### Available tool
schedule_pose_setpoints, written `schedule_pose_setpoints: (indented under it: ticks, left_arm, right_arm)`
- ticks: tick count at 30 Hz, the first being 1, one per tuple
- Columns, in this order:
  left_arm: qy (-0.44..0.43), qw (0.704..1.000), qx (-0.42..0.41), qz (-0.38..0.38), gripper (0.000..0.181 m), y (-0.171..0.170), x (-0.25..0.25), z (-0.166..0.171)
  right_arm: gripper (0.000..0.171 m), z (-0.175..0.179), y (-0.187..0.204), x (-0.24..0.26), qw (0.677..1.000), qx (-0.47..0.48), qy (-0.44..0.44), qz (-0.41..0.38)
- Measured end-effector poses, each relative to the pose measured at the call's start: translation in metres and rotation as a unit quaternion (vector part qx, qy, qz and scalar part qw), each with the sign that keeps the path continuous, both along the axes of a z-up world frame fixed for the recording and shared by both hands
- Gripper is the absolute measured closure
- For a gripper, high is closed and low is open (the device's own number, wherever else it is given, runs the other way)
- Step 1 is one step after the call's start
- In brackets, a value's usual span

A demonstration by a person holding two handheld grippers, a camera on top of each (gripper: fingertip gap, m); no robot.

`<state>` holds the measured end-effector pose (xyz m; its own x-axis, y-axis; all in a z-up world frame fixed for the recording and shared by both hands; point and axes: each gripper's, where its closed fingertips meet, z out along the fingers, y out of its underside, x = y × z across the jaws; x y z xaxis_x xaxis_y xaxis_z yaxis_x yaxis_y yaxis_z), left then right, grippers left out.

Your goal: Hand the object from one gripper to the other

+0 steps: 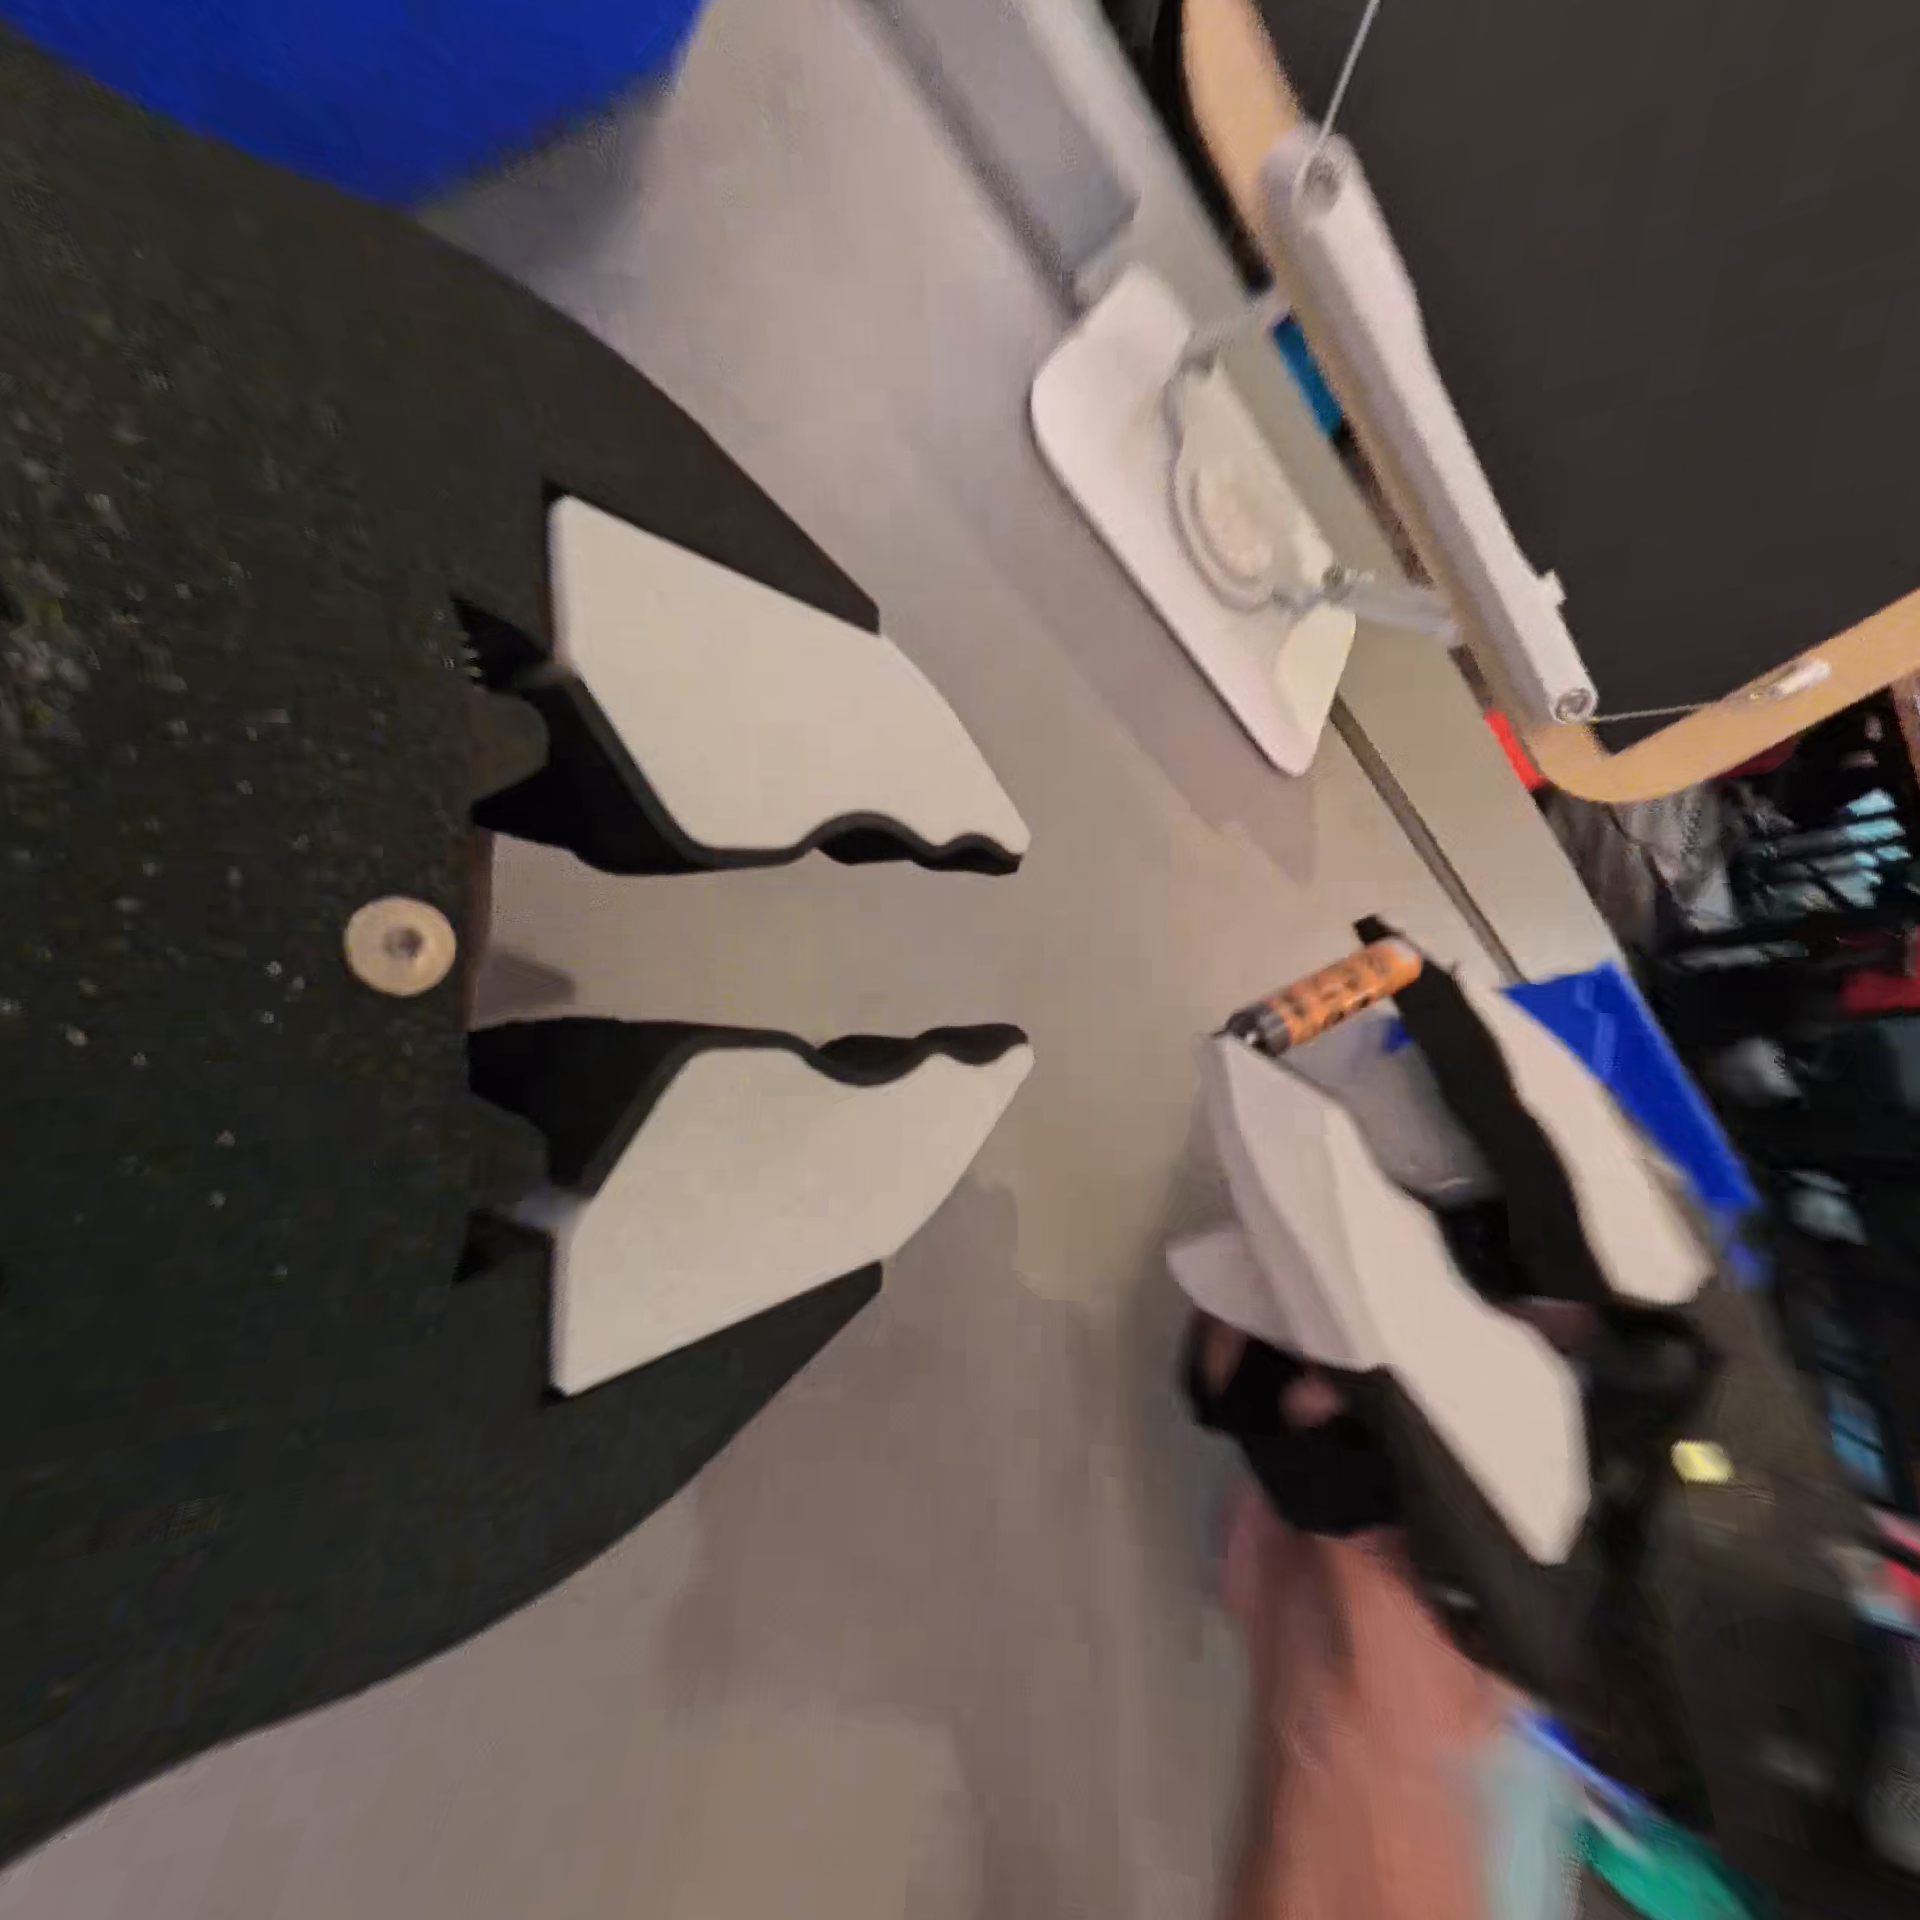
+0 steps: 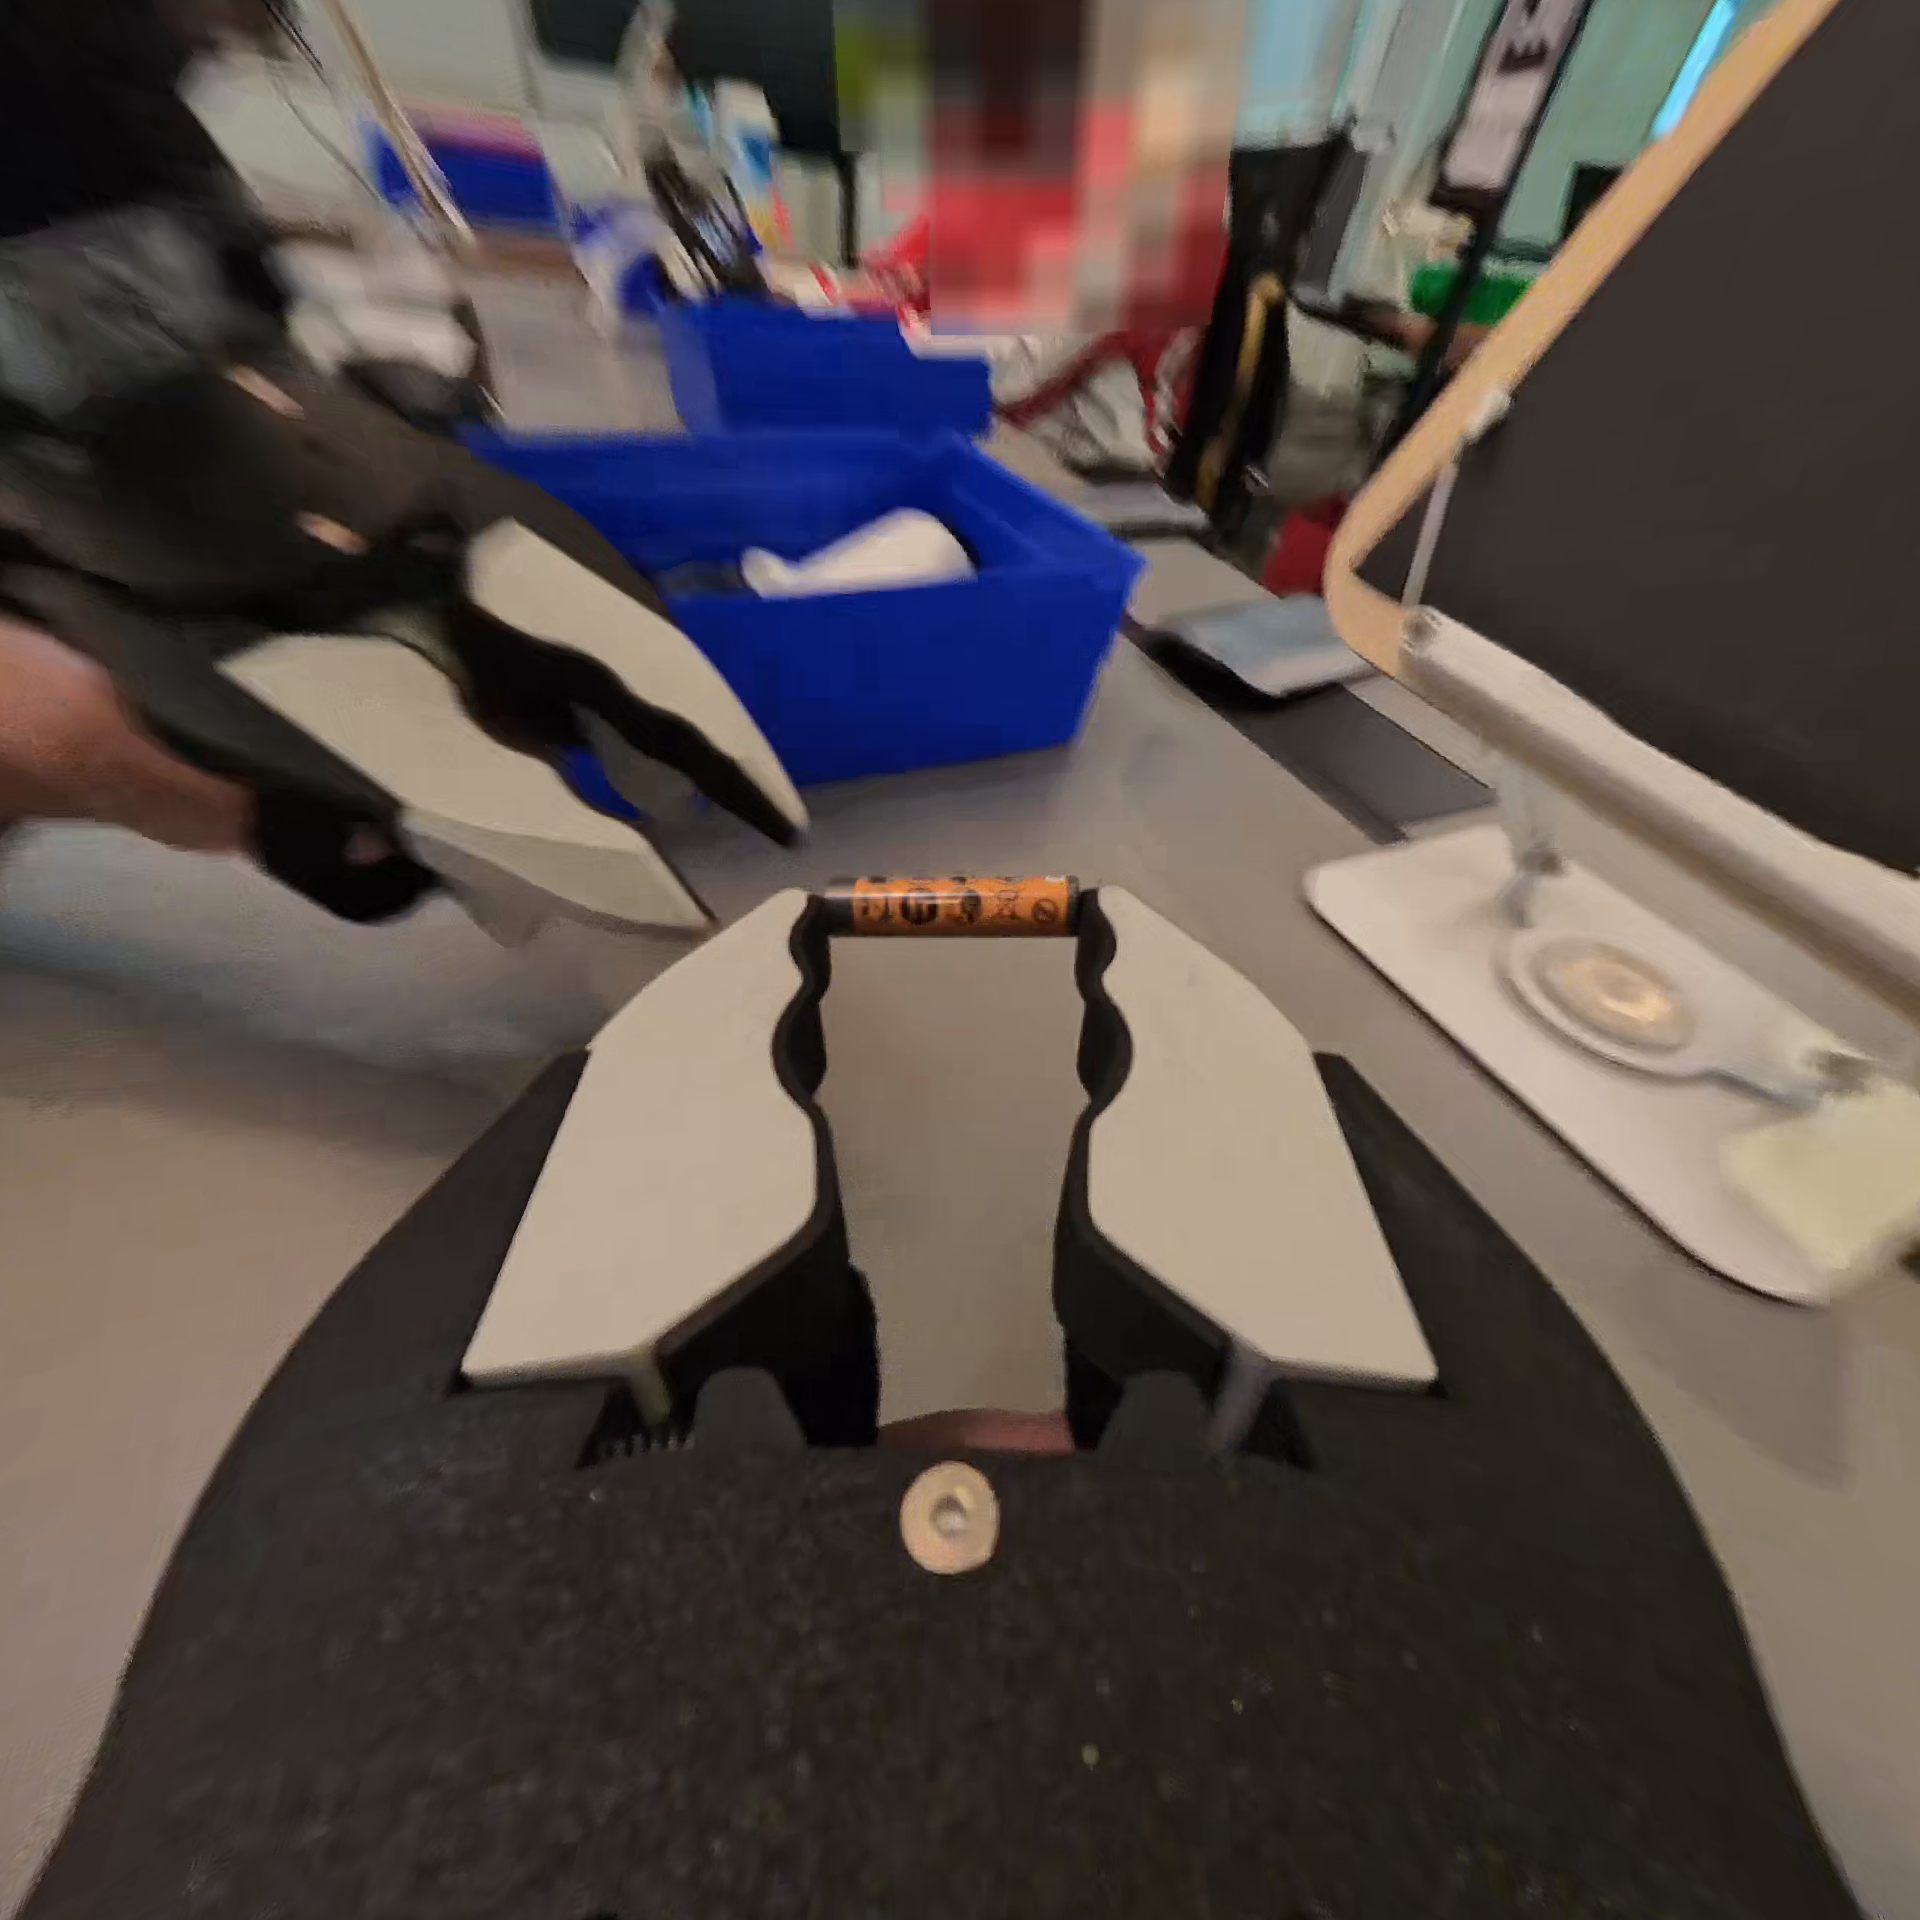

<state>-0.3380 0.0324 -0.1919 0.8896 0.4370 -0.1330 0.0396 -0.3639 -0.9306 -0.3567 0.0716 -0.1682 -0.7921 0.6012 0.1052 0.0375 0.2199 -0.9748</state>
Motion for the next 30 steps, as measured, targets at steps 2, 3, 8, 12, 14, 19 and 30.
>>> schedule_pose_setpoints:
  ticks: [2, 3, 8, 12, 14, 19, 30]
  left_arm:
    - [-0.083, 0.992, 0.086, -0.045, 0.143, 0.004, 0.009, 0.013]
    - [-0.113, 0.984, 0.123, -0.069, 0.139, 0.006, 0.014, 0.02]
    - [-0.002, 0.984, 0.162, -0.078, 0.137, -0.003, 0.018, 0.046]
    - [0.063, 0.985, 0.121, -0.106, 0.144, 0.004, 0.037, 0.047]
    - [0.069, 0.983, 0.117, -0.12, 0.149, 0.008, 0.044, 0.046]
    - [0.092, 0.983, 0.093, -0.126, 0.169, 0.011, 0.047, 0.042]
    - [0.054, 0.992, 0.101, -0.047, 0.171, -0.01, 0.011, 0.042]
  right_arm:
    - [0.126, 0.015, -0.01, 0.013, 0.985, -0.134, -0.077, 0.075]
    - [0.125, 0.018, -0.011, 0.015, 0.968, -0.191, -0.127, 0.101]
    - [0.126, 0.02, -0.028, 0.038, 0.828, -0.351, -0.351, 0.261]
    - [0.126, 0.017, -0.046, 0.055, 0.75, -0.372, -0.443, 0.321]
    - [0.126, 0.014, -0.053, 0.061, 0.737, -0.366, -0.461, 0.332]
    - [0.126, 0.009, -0.055, 0.064, 0.721, -0.366, -0.483, 0.337]
    - [0.118, -0.015, -0.038, 0.028, 0.872, -0.287, -0.342, 0.201]
